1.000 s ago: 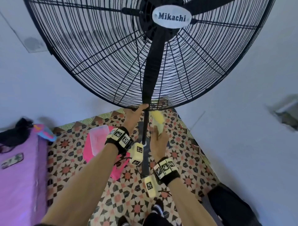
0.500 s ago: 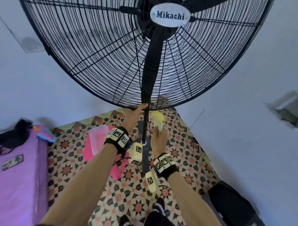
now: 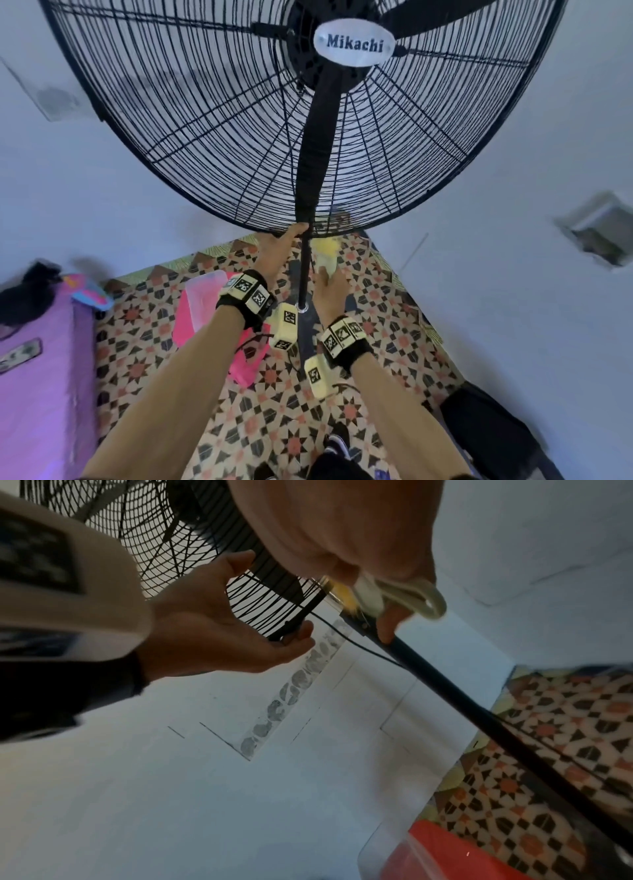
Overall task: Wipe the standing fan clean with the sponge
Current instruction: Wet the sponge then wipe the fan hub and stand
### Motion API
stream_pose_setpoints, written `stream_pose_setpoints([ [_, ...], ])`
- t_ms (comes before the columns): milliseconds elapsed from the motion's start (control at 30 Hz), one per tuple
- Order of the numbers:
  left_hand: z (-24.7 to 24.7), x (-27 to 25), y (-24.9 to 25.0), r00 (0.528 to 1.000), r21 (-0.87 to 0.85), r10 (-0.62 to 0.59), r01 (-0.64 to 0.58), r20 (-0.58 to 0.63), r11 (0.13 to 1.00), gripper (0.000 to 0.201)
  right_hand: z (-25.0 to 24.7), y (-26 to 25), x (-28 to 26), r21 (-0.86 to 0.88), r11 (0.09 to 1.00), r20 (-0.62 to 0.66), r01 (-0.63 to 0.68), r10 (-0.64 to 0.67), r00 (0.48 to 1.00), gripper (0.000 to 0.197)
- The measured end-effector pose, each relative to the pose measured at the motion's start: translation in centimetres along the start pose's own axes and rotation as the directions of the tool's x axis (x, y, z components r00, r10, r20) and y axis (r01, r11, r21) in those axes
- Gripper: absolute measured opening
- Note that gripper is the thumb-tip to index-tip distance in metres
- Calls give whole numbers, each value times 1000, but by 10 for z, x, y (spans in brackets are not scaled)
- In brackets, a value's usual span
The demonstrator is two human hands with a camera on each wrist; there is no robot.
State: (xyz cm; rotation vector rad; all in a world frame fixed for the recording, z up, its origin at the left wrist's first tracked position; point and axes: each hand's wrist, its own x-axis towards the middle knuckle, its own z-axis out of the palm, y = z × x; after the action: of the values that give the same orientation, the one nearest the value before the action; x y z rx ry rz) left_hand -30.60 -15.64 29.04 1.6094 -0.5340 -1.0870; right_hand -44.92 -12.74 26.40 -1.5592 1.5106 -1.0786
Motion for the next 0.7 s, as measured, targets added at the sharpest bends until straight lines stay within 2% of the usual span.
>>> stream_pose_setpoints([
  [100, -1, -5, 6, 1000, 9, 22, -22, 12, 1000, 140, -8, -5, 7, -50, 998, -17, 30, -31, 999, 25],
  [200, -4, 0, 9, 999, 51, -24, 22, 32, 998, 145, -18, -10, -7, -31, 991, -67, 128, -130, 989, 31],
  [267, -11, 5, 12, 998, 77, -46, 42, 44, 996, 145, -23, -5, -12, 32, 994, -69, 101, -99, 993, 40],
  [333, -21, 9, 19, 998, 64, -45, 43, 35, 997, 138, -36, -2, -8, 109, 993, -72, 46, -38, 997, 41],
  [433, -37, 12, 29, 997, -15, -27, 28, 67, 999, 120, -66, -12, 0, 68, 997, -101, 26, -19, 995, 43],
  [533, -45, 11, 26, 997, -43, -8, 12, 74, 999, 137, -85, -13, 6, -20, 1000, -138, -4, 1, 990, 46],
  [600, -42, 7, 20, 986, -47, -18, 26, 168, 999, 118, -83, -1, 12, 8, 1000, -239, -15, 16, 971, 50],
  [633, -38, 0, 20, 976, -47, -29, 40, 216, 998, 96, -81, 5, 15, 20, 999, -276, -42, 46, 960, 54],
  [700, -28, -12, 22, 962, -36, -27, 38, 270, 999, 39, -77, 4, 20, -19, 998, -269, -67, 59, 961, 52],
])
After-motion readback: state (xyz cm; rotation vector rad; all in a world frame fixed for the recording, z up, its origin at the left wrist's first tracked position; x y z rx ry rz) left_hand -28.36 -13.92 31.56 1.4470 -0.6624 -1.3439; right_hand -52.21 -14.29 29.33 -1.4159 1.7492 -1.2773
